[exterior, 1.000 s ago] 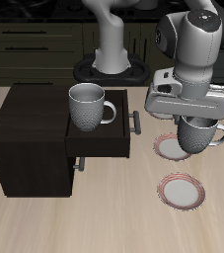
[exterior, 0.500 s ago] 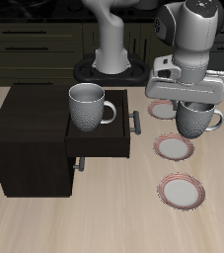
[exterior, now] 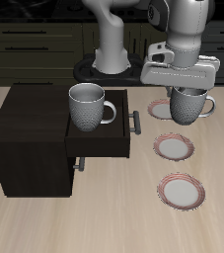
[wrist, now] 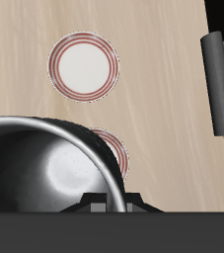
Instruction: Place the porcelain mug that is on the plate onto the nearest plate relative to the robot
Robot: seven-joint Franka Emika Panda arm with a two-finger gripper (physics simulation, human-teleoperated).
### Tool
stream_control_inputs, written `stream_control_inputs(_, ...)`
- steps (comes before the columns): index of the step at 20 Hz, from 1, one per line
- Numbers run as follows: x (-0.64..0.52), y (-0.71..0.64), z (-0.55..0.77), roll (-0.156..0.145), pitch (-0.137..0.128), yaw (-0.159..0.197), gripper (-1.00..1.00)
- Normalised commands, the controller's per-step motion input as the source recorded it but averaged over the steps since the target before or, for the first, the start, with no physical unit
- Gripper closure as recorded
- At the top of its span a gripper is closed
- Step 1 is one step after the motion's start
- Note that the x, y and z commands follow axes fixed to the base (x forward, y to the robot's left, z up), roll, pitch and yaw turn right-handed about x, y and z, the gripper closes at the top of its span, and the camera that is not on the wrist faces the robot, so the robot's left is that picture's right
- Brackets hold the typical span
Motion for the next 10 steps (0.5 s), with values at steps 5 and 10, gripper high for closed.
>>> stream_control_inputs(5,-0.34,-0.12,-0.05,0.021,0.009,-0.022,1.00)
stream_control_inputs(10,-0.33,-0.09,-0.03,0.017,0.005,0.001,1.00)
